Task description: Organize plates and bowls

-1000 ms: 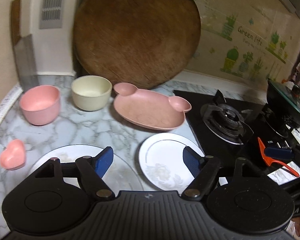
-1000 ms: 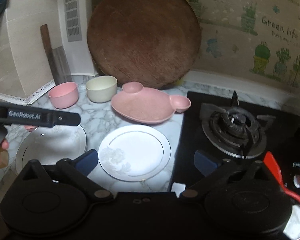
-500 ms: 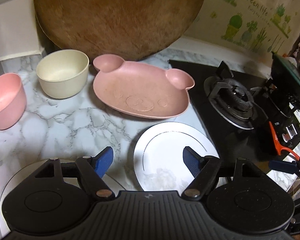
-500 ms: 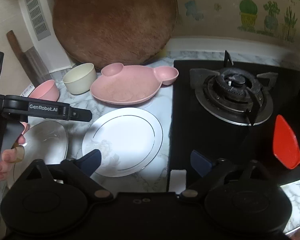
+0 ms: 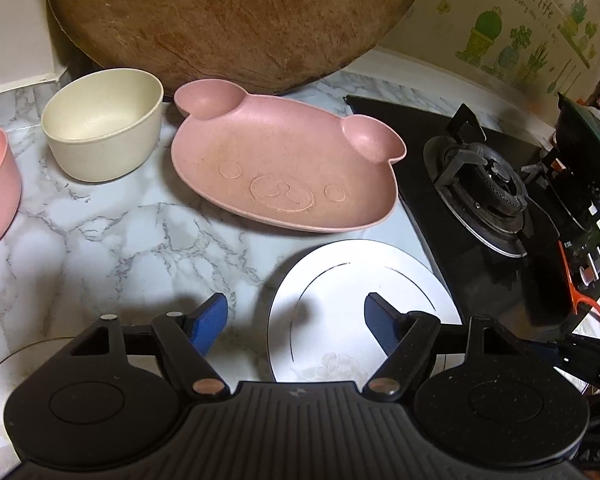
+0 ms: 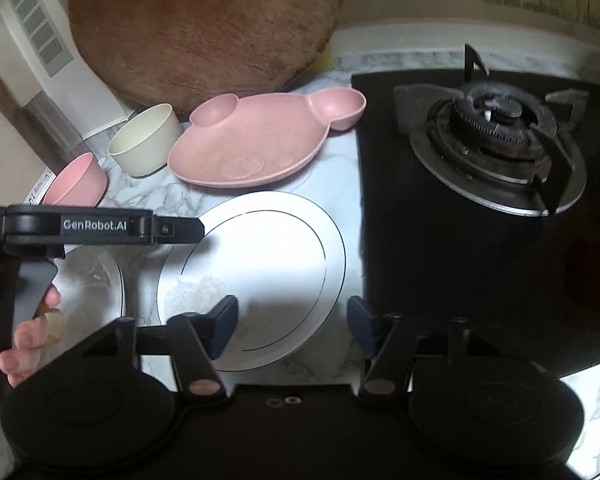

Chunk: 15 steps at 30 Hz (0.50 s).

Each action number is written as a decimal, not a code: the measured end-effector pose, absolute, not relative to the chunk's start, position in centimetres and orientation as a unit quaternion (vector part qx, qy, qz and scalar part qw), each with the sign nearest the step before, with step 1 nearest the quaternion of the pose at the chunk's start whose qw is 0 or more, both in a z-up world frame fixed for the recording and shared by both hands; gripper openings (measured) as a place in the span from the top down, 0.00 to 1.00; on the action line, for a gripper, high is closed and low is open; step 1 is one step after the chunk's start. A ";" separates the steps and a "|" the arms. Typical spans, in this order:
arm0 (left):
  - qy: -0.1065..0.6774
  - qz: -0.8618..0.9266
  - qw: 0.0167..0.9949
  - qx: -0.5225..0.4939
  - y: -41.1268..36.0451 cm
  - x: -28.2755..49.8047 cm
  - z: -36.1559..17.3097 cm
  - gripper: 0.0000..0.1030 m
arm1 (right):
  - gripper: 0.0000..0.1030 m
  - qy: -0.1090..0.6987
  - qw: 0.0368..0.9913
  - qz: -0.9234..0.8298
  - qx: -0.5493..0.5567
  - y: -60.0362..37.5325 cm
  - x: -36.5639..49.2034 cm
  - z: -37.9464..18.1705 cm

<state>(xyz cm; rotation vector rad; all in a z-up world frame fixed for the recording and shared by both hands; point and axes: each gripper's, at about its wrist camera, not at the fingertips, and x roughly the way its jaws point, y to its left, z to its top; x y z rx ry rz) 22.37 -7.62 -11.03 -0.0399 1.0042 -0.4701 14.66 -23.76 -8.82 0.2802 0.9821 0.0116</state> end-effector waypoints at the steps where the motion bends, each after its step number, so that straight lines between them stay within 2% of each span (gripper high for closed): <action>1: 0.479 -0.226 0.848 -0.019 -7.6 22.4 -11.1 0.38 | 0.46 0.471 0.871 0.005 0.139 -23.9 14.8 -8.9; 3: 0.479 -0.224 0.849 -0.019 -7.6 22.5 -11.2 0.40 | 0.51 0.474 0.868 0.001 0.149 -24.2 14.9 -9.1; 8: 0.479 -0.228 0.848 -0.025 -7.6 22.6 -11.2 0.54 | 0.61 0.480 0.860 -0.001 0.173 -25.0 15.3 -9.4; 12: 0.480 -0.226 0.847 -0.028 -7.4 22.8 -11.5 0.64 | 0.65 0.486 0.854 -0.003 0.186 -25.5 15.5 -9.8; 15: 0.483 -0.228 0.845 -0.033 -7.3 22.9 -11.6 0.65 | 0.65 0.491 0.849 -0.007 0.194 -25.8 15.8 -10.1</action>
